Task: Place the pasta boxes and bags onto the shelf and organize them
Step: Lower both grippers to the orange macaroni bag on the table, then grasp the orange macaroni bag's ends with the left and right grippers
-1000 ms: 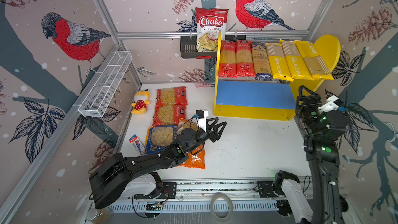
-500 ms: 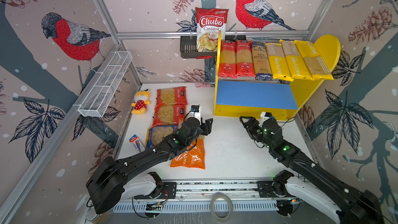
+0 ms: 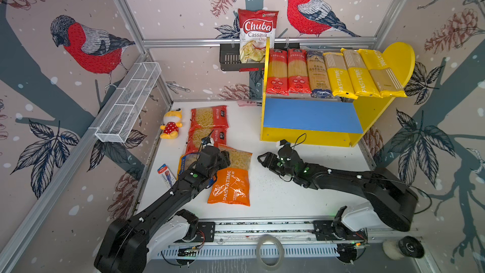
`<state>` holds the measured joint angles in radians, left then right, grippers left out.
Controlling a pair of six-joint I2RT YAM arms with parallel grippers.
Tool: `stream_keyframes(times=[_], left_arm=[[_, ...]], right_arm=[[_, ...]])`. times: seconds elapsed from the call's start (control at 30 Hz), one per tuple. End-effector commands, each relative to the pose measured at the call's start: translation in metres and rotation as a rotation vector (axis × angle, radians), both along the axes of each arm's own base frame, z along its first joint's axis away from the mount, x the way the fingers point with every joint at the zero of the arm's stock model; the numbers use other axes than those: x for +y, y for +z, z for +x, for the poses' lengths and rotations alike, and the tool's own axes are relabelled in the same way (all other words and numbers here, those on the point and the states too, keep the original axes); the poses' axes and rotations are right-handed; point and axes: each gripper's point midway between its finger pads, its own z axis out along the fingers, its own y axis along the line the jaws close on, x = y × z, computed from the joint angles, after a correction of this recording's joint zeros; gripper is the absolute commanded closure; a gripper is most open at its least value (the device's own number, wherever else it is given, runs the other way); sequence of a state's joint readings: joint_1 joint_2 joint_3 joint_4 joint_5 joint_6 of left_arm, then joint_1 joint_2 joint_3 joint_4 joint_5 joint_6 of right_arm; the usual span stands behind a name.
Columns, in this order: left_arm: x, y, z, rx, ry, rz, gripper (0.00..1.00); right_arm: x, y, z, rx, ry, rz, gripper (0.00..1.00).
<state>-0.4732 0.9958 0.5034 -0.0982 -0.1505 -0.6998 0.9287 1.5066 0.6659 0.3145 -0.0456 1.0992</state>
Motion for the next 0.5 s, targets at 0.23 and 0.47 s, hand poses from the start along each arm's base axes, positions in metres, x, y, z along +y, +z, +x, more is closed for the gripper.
stream_keyframes(times=[0.23,0.47], left_arm=[[-0.008,-0.017,-0.011,0.021,-0.052,-0.062,0.32],[-0.019,-0.029,-0.016,0.055,-0.102,-0.087,0.33]], right_arm=[[0.075,-0.017,-0.026,0.090,0.221,0.086,0.27],[0.071,-0.021,-0.014,0.121,0.254,0.150,0.32]])
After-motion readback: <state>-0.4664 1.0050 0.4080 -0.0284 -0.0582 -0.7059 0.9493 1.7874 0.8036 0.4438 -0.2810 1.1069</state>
